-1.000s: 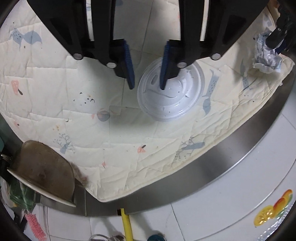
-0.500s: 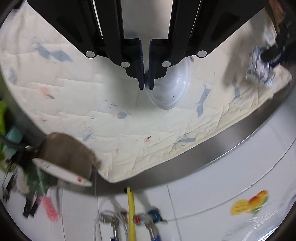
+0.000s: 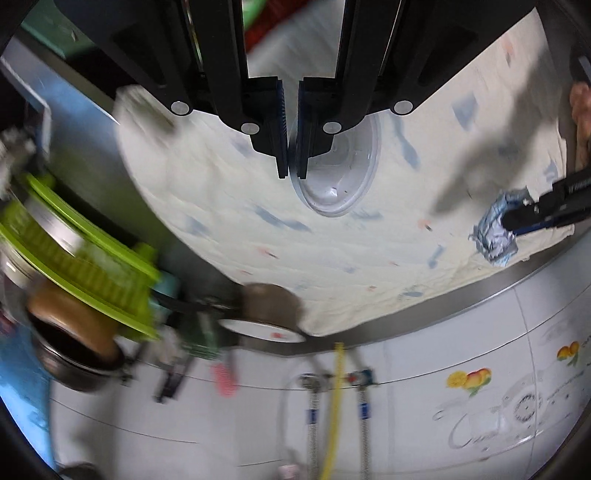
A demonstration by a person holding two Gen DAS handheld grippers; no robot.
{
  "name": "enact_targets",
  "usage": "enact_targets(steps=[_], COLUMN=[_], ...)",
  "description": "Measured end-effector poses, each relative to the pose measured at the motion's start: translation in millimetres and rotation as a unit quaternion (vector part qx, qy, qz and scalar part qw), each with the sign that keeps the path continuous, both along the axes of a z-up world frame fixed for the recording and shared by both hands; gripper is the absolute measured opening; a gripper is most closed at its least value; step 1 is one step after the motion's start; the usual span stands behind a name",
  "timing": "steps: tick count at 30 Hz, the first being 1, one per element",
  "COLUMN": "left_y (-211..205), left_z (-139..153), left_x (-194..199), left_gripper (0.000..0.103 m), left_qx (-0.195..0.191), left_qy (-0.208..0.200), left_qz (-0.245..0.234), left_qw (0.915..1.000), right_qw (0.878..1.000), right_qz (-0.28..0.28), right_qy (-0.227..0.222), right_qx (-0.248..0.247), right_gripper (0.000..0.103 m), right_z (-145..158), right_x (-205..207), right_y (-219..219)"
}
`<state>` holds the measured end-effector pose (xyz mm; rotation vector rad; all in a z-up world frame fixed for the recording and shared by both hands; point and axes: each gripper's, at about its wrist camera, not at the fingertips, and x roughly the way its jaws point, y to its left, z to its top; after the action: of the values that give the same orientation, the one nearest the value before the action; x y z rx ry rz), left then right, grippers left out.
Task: Collect trash
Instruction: 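Drop the lid in the basket with right tool while left drops the crumpled paper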
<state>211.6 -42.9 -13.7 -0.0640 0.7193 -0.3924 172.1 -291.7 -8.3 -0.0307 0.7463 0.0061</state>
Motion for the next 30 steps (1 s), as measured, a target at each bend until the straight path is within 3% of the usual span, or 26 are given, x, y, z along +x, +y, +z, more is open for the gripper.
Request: enact_targets(steps=[9,16,21,30], left_y=[-99,-172,-211,-265], left_z=[0,-22,-40,-64], left_x=[-55,-91,-105,-115], left_gripper=[0.033,0.033,0.033,0.034], left_qx=[0.004,0.016,0.034,0.047], left_qy=[0.002,0.025,0.044,0.080], left_qz=[-0.110,-0.181,-0.217,-0.259], left_qw=[0.9940,0.9830,0.9746,0.9615], right_qw=[0.992,0.979,0.975,0.975], right_qz=[-0.111,-0.173,-0.196,-0.207], right_qy=[0.040,0.092,0.099,0.074], right_qx=[-0.045,-0.051,-0.041,-0.009], right_gripper=[0.005,0.006,0.009,0.034], right_z=[-28,-72,-83,-73], right_x=[-110,-161,-179,-203], right_y=[-100,-156,-174,-181])
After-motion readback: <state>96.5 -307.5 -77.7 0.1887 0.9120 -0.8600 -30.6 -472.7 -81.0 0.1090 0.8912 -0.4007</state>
